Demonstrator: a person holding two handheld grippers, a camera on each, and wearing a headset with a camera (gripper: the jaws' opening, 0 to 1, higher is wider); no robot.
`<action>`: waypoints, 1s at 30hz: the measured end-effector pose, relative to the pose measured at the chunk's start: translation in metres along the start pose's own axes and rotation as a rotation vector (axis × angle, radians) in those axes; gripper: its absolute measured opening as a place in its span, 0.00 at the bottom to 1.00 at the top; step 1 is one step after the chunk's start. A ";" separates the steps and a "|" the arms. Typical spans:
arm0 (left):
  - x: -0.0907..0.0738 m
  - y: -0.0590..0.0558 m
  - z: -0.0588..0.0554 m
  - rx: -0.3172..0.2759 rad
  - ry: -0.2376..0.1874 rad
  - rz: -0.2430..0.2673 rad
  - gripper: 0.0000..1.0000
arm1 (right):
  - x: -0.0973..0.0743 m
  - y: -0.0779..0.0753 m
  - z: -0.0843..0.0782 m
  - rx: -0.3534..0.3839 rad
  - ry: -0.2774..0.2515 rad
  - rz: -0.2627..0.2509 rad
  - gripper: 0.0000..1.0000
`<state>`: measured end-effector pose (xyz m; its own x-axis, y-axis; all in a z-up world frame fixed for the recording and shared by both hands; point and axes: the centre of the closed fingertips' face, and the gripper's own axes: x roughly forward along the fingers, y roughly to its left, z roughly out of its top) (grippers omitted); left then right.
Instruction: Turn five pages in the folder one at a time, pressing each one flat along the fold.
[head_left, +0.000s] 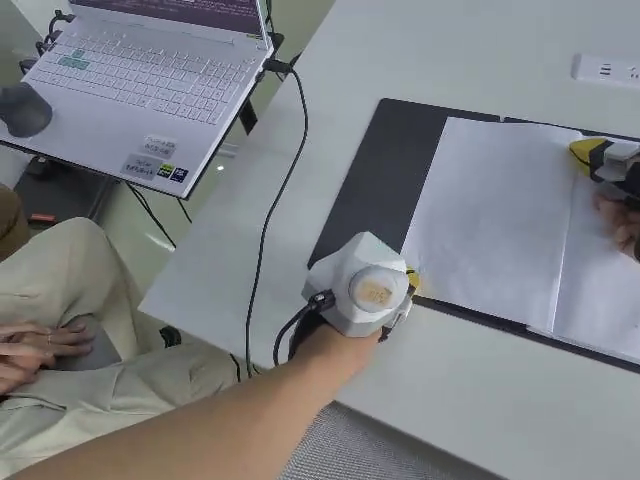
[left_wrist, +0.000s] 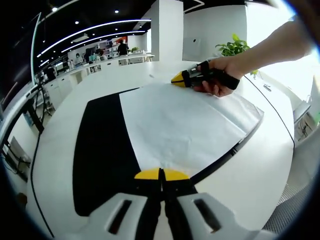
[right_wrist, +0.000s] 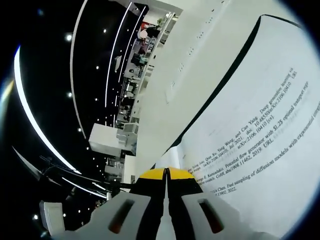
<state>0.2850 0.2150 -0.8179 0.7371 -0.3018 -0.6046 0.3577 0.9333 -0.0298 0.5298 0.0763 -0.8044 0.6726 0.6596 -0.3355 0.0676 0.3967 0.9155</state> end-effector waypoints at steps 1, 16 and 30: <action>0.000 0.000 0.000 0.001 0.000 0.000 0.00 | 0.002 0.000 0.003 0.004 -0.012 0.001 0.00; 0.001 0.000 0.000 0.011 0.003 -0.006 0.00 | -0.005 0.000 -0.011 -0.062 0.078 -0.015 0.00; 0.000 -0.001 0.000 0.020 0.009 0.005 0.00 | -0.049 -0.001 -0.069 -0.094 0.281 0.023 0.00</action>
<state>0.2852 0.2142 -0.8180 0.7337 -0.2955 -0.6118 0.3659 0.9306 -0.0106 0.4460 0.0873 -0.8043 0.4415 0.8150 -0.3755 -0.0226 0.4284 0.9033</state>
